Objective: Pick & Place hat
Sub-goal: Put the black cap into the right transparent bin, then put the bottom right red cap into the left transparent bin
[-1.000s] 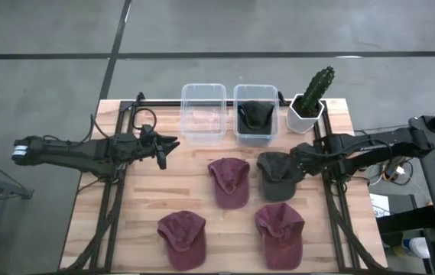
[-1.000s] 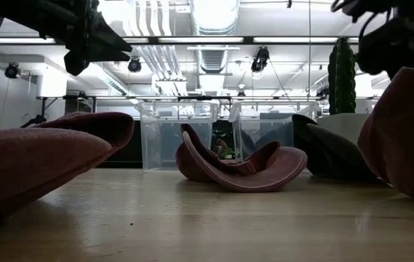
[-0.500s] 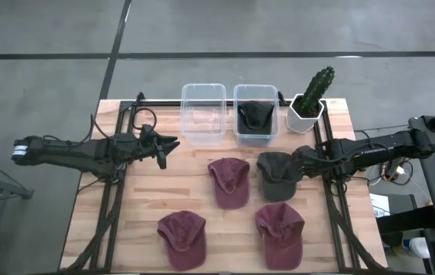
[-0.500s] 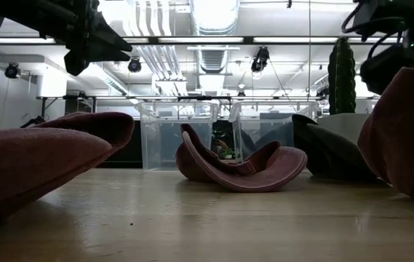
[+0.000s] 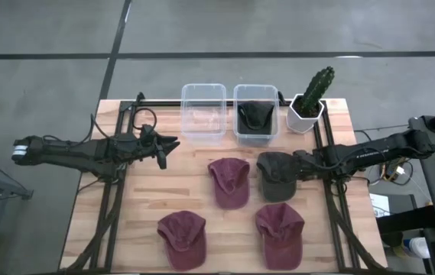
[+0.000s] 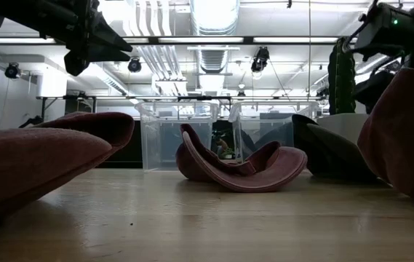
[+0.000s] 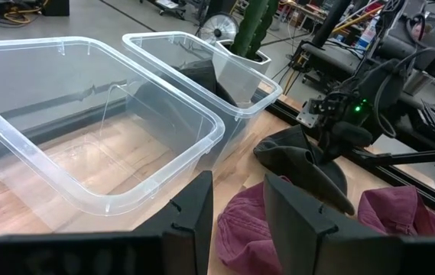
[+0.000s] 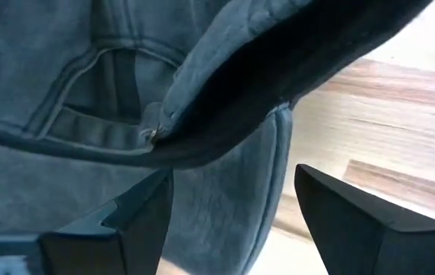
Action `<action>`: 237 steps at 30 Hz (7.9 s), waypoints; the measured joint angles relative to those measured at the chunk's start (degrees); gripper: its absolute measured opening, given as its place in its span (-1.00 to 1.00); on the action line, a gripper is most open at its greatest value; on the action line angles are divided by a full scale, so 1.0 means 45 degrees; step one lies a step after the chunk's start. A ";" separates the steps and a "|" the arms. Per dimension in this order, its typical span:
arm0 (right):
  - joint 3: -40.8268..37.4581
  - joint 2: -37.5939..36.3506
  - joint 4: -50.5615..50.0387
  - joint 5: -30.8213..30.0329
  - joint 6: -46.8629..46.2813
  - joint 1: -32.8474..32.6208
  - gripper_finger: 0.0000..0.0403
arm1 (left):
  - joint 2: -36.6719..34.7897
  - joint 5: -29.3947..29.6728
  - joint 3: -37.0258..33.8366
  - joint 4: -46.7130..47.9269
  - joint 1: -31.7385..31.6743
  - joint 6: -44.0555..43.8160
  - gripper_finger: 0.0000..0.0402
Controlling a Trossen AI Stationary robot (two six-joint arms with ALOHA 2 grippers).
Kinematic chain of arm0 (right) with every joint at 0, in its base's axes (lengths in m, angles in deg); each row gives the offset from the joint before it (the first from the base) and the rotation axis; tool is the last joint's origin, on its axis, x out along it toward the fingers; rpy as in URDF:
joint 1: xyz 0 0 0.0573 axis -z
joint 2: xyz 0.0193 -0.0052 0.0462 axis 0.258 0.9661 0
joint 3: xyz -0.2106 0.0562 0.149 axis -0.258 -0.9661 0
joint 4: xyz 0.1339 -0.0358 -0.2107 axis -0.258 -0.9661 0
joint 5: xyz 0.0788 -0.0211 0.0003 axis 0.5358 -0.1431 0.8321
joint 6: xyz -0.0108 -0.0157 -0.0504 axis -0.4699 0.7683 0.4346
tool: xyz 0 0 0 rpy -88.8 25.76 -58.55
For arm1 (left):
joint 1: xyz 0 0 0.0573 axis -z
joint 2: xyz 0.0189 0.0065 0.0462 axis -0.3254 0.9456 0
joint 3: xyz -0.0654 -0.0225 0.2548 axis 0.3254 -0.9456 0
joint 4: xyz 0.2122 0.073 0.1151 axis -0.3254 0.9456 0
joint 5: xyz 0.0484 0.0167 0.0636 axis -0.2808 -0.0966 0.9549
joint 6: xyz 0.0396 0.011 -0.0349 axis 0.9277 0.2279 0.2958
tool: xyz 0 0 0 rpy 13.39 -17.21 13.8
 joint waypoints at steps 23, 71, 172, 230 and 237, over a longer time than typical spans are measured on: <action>-0.0984 -0.0039 0.2195 -0.1096 -0.1205 0.0000 -0.90 | 0.0000 0.0002 -0.0015 0.0005 0.0000 0.0012 -0.45; 0.9394 -0.0717 -0.0567 -0.2850 0.3362 -0.1687 -0.94 | 0.0000 -0.0041 0.0005 -0.0049 0.0000 -0.0131 -0.45; 0.9283 0.1351 -0.1311 0.2308 1.1386 0.8539 -0.54 | 0.0000 -0.0614 -0.0034 -0.0384 0.0000 0.0213 -0.45; 0.7888 0.5724 -0.3155 0.0458 -0.6046 -1.0588 0.15 | 0.0005 -0.0707 -0.0034 -0.0379 0.0000 -0.0432 -0.45; 0.6973 0.6198 -0.2120 0.0117 -0.6314 -1.0588 0.33 | 0.0005 -0.0712 -0.0034 -0.0397 0.0000 -0.0474 -0.45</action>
